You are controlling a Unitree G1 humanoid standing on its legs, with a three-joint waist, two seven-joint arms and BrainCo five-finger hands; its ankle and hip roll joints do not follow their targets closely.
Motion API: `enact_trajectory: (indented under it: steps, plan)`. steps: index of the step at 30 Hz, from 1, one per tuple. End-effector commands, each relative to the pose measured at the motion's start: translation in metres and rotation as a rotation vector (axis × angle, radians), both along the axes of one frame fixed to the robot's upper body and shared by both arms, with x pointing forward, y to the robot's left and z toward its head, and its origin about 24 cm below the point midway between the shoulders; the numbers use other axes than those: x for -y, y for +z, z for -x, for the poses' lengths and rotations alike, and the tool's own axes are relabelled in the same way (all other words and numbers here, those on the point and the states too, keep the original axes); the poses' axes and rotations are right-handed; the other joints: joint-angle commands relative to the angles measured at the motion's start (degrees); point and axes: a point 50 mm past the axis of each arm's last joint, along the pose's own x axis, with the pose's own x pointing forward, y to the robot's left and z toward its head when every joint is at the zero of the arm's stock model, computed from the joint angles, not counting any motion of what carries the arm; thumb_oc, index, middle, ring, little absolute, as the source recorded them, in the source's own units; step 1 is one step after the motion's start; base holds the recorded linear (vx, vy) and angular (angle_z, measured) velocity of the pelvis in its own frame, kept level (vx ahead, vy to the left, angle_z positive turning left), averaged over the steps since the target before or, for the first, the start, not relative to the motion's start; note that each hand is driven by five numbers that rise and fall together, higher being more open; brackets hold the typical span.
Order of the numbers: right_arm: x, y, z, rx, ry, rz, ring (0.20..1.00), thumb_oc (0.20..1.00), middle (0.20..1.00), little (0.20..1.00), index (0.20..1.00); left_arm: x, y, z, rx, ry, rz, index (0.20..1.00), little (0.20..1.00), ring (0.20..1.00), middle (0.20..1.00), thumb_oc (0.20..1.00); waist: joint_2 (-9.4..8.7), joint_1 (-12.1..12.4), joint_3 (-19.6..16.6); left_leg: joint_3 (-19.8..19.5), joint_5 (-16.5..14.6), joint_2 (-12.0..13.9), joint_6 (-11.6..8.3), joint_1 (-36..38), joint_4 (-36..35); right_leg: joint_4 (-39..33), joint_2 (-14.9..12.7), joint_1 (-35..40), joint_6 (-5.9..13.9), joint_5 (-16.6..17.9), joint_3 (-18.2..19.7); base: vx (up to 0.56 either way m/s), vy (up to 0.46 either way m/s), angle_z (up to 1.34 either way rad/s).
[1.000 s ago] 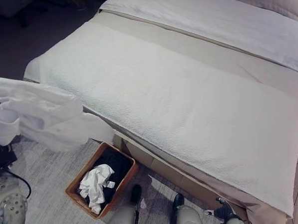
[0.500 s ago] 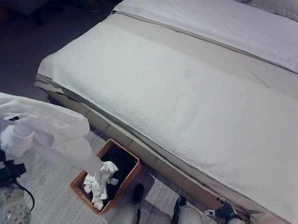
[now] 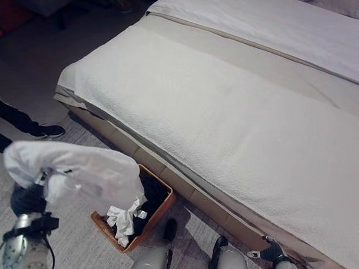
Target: Pick up clothes into the bucket
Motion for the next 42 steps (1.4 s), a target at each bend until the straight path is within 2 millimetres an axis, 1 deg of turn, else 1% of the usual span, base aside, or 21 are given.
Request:
enact_trajectory:
  steps: [1, 5, 7, 14, 15, 16, 17, 18, 19, 20, 21, 22, 25, 26, 27, 29, 33, 35, 40, 41, 42]
  plan:
    - [0.006, 0.013, -0.018, 0.084, 0.053, 0.035, 1.0, 1.0, 1.0, 1.0, 1.0, -0.008, 0.014, -0.004, 0.009, 0.017, -0.173, 0.2, 0.2, 0.2, 0.2, 0.2, -2.53, -1.8, 3.1, 0.8, -3.7, -0.6, 0.76, -1.3, 4.5, -9.5, -1.0, 4.6, 2.92, 6.6, 2.6, -0.04, 0.028, -0.08]
    - [0.01, 0.019, -0.024, 0.122, 0.048, 0.054, 1.0, 1.0, 1.0, 1.0, 1.0, -0.018, -0.018, -0.004, -0.174, 0.078, -0.272, 0.2, 0.2, 0.2, 0.2, 0.2, -3.0, -3.0, 4.4, 2.3, -3.9, -0.2, 0.96, -2.4, 5.2, -9.3, -0.7, 2.6, 3.15, 7.0, 4.3, -0.03, 0.04, -0.18]
    - [0.01, 0.021, -0.029, 0.143, 0.047, 0.062, 1.0, 1.0, 1.0, 1.0, 1.0, -0.02, -0.026, -0.007, -0.215, 0.105, -0.299, 0.2, 0.2, 0.2, 0.2, 0.2, -3.29, -3.4, 5.2, 3.3, -4.2, 0.1, 1.09, -3.0, 5.8, -8.9, -0.5, 1.5, 3.22, 7.2, 5.4, -0.03, 0.046, -0.29]
    - [0.007, 0.028, -0.042, 0.212, 0.045, 0.09, 1.0, 1.0, 1.0, 1.0, 1.0, -0.031, -0.037, -0.021, -0.283, 0.275, -0.375, 0.2, 0.2, 0.2, 0.2, 0.2, -4.65, -4.9, 8.1, 6.4, -5.5, 0.7, 1.48, -6.1, 9.4, -7.5, 0.0, -2.8, 3.47, 7.8, 9.2, -0.03, 0.043, -0.33]
    - [0.005, 0.031, -0.048, 0.243, 0.042, 0.096, 1.0, 1.0, 1.0, 1.0, 1.0, -0.034, -0.037, -0.026, -0.301, 0.322, -0.421, 0.2, 0.2, 0.2, 0.2, 0.2, -5.21, -5.6, 9.6, 7.4, -6.1, 0.8, 1.73, -8.0, 11.6, -6.3, 0.2, -4.8, 3.51, 7.8, 10.5, -0.05, 0.032, -0.43]
    - [0.005, 0.031, -0.048, 0.244, 0.042, 0.096, 1.0, 1.0, 1.0, 1.0, 1.0, -0.034, -0.036, -0.027, -0.3, 0.322, -0.422, 0.2, 0.2, 0.2, 0.2, 0.2, -5.22, -5.5, 9.6, 7.5, -6.2, 0.8, 1.75, -8.2, 11.7, -6.1, 0.2, -5.0, 3.51, 7.8, 10.6, -0.1, 0.065, -0.45]
    - [0.004, 0.035, -0.055, 0.276, 0.039, 0.1, 1.0, 1.0, 1.0, 1.0, 1.0, -0.037, -0.03, -0.032, -0.291, 0.352, -0.464, 0.2, 0.2, 0.2, 0.2, 0.2, -5.56, -6.1, 11.2, 8.4, -6.7, 0.8, 1.99, -10.1, 13.6, -4.6, 0.4, -7.4, 3.45, 7.8, 11.8, -0.05, 0.036, -0.32]
    - [0.004, 0.035, -0.055, 0.277, 0.038, 0.1, 1.0, 1.0, 1.0, 1.0, 1.0, -0.037, -0.03, -0.033, -0.29, 0.352, -0.464, 0.2, 0.2, 0.2, 0.2, 0.2, -5.57, -6.0, 11.1, 8.5, -6.8, 0.8, 2.0, -10.3, 13.7, -4.5, 0.4, -7.6, 3.45, 7.8, 11.9, -0.1, 0.071, -0.23]
    - [0.003, 0.038, -0.061, 0.307, 0.032, 0.1, 1.0, 1.0, 1.0, 1.0, 1.0, -0.043, -0.027, -0.039, -0.302, 0.377, -0.497, 0.2, 0.2, 0.2, 0.2, 0.2, -5.78, -6.6, 12.7, 9.1, -7.7, 0.7, 2.29, -12.6, 16.5, -2.5, 0.4, -10.1, 3.4, 7.4, 12.9, -0.05, 0.039, -0.19]
    - [0.003, 0.038, -0.061, 0.308, 0.032, 0.1, 1.0, 1.0, 1.0, 1.0, 1.0, -0.043, -0.026, -0.04, -0.301, 0.377, -0.497, 0.2, 0.2, 0.2, 0.2, 0.2, -5.83, -6.6, 12.6, 9.1, -7.4, 0.6, 2.31, -12.8, 16.3, -2.6, 0.3, -10.4, 3.41, 7.6, 12.9, -0.08, 0.049, -0.18]
    - [0.003, 0.041, -0.064, 0.325, 0.032, 0.103, 1.0, 1.0, 1.0, 1.0, 1.0, -0.046, -0.022, -0.043, -0.288, 0.397, -0.504, 0.2, 0.2, 0.2, 0.2, 0.2, -5.93, -6.8, 13.3, 9.5, -8.0, 0.7, 2.42, -14.0, 17.5, -1.9, 0.4, -11.3, 3.38, 7.3, 13.3, -0.08, 0.042, -0.26]
    - [0.003, 0.046, -0.071, 0.362, 0.021, 0.104, 1.0, 1.0, 1.0, 1.0, 1.0, -0.053, -0.01, -0.048, -0.27, 0.425, -0.555, 0.2, 0.2, 0.2, 0.2, 0.2, -6.03, -7.4, 14.7, 9.6, -8.4, 0.6, 2.7, -17.0, 19.9, 0.2, 0.3, -14.5, 3.34, 7.2, 14.1, -0.1, 0.051, -0.23]
    - [0.002, 0.05, -0.076, 0.395, 0.02, 0.102, 1.0, 1.0, 1.0, 1.0, 1.0, -0.06, 0.0, -0.052, -0.254, 0.461, -0.578, 0.2, 0.2, 0.2, 0.2, 0.2, -6.28, -8.0, 14.7, 9.8, -8.7, 0.3, 2.89, -20.2, 21.1, 1.3, 0.2, -17.5, 3.3, 7.2, 14.4, -0.05, 0.034, -0.11]
    - [0.003, 0.053, -0.078, 0.414, 0.012, 0.108, 1.0, 1.0, 1.0, 1.0, 1.0, -0.065, 0.008, -0.056, -0.242, 0.494, -0.601, 0.2, 0.2, 0.2, 0.2, 0.2, -6.36, -8.5, 14.7, 10.2, -9.0, 0.1, 3.08, -23.4, 22.4, 2.5, 0.0, -20.8, 3.35, 7.2, 14.7, -0.04, 0.04, -0.02]
    - [0.003, 0.053, -0.078, 0.414, 0.012, 0.108, 1.0, 1.0, 1.0, 1.0, 1.0, -0.065, 0.008, -0.056, -0.241, 0.494, -0.601, 0.2, 0.2, 0.2, 0.2, 0.2, -6.35, -8.5, 14.7, 10.2, -9.0, 0.1, 3.09, -23.5, 22.5, 2.5, 0.0, -20.9, 3.35, 7.2, 14.8, -0.05, 0.047, -0.01]
    - [0.004, 0.057, -0.083, 0.441, 0.0, 0.116, 1.0, 1.0, 1.0, 1.0, 1.0, -0.072, 0.021, -0.06, -0.229, 0.522, -0.663, 0.2, 0.2, 0.2, 0.2, 0.2, -6.47, -9.1, 14.7, 10.5, -9.4, -0.1, 3.29, -28.2, 24.7, 4.1, -0.4, -25.3, 3.49, 7.3, 15.2, -0.03, 0.041, -0.02]
    - [0.004, 0.059, -0.088, 0.458, -0.008, 0.125, 1.0, 1.0, 1.0, 1.0, 1.0, -0.078, 0.027, -0.064, -0.247, 0.545, -0.715, 0.2, 0.2, 0.2, 0.2, 0.2, -6.87, -9.5, 14.7, 10.7, -9.8, 0.0, 3.55, -31.7, 26.6, 4.9, -0.4, -28.6, 3.73, 7.6, 15.4, -0.01, 0.024, -0.02]
    - [0.002, 0.064, -0.095, 0.487, -0.006, 0.124, 1.0, 1.0, 1.0, 1.0, 1.0, -0.082, 0.03, -0.065, -0.267, 0.556, -0.745, 0.2, 0.2, 0.2, 0.2, 0.2, -7.54, -9.8, 14.7, 10.9, -10.1, 0.3, 3.67, -34.1, 27.6, 5.1, -0.3, -31.0, 4.05, 8.0, 15.5, 0.01, 0.025, -0.05]
    - [-0.002, 0.067, -0.101, 0.509, -0.005, 0.12, 1.0, 1.0, 1.0, 1.0, 1.0, -0.087, 0.025, -0.062, -0.314, 0.591, -0.736, 0.2, 0.2, 0.2, 0.2, 0.2, -8.36, -10.0, 14.7, 11.0, -10.6, 0.6, 3.84, -36.6, 28.9, 5.5, 0.0, -33.5, 4.24, 8.4, 15.6, 0.03, 0.019, -0.04]
    - [-0.004, 0.065, -0.1, 0.501, 0.003, 0.119, 1.0, 1.0, 1.0, 1.0, 1.0, -0.089, 0.017, -0.058, -0.356, 0.6, -0.728, 0.664, 0.664, 0.664, 0.664, 0.664, -8.53, -9.9, 14.7, 10.6, -12.9, 1.0, 3.78, -36.0, 29.9, 6.4, 0.3, -32.9, 4.6, 6.6, 15.6, 0.02, 0.009, -0.04]
    - [-0.004, 0.067, -0.103, 0.512, 0.001, 0.119, 1.0, 1.0, 1.0, 1.0, 1.0, -0.089, 0.019, -0.06, -0.346, 0.603, -0.725, 1.0, 1.0, 1.0, 1.0, 1.0, -8.66, -10.1, 14.7, 10.9, -10.8, 0.8, 3.95, -37.4, 29.4, 5.6, 0.0, -34.1, 4.29, 8.4, 15.5, 0.1, 0.012, -0.08]
